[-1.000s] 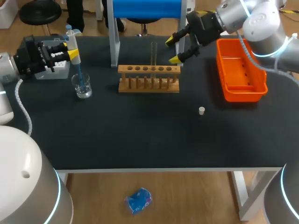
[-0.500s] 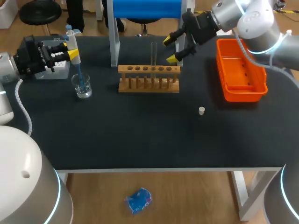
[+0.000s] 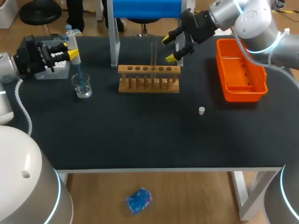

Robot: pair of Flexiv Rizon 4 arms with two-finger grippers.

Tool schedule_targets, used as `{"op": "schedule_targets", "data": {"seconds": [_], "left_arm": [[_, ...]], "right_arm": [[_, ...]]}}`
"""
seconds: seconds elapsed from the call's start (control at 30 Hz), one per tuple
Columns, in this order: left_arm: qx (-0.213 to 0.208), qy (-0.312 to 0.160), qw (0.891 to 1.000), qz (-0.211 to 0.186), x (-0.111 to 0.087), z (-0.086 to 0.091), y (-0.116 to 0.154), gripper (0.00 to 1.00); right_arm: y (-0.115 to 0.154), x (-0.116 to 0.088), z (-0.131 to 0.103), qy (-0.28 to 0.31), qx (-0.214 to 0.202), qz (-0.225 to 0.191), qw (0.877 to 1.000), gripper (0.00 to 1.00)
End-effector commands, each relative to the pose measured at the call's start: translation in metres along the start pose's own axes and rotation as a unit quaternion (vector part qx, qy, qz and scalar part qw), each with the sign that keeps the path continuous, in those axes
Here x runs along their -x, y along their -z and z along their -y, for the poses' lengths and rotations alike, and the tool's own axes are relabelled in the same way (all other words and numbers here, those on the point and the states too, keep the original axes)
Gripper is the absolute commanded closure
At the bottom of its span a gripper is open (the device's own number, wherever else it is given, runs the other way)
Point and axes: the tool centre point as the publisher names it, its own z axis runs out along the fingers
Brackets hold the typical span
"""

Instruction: Invert the test tube, pick up the pipette, mount the tip to pipette, aspirate from beaker and dispense into the tube, eject the tip, return the pipette, and cap with the stopper.

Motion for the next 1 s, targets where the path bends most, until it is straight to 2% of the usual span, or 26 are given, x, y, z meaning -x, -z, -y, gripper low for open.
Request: {"op": "schedule_targets", "data": {"seconds": [0.03, 0.5, 1.0], "left_arm": [[0.0, 0.0, 1.0, 0.0, 0.0, 0.0, 0.0, 1.0], [0.0, 0.0, 1.0, 0.0, 0.0, 0.0, 0.0, 1.0], [-0.005, -0.026, 1.0, -0.012, -0.007, 0.036, 0.003, 1.0]], "right_arm": [[0.001, 0.0, 0.0, 0.0, -0.002, 0.0, 1.0, 0.0], [0.001, 0.0, 0.0, 0.0, -0.002, 0.0, 1.0, 0.0], [0.001, 0.0, 0.0, 0.0, -0.002, 0.0, 1.0, 0.0]]}}
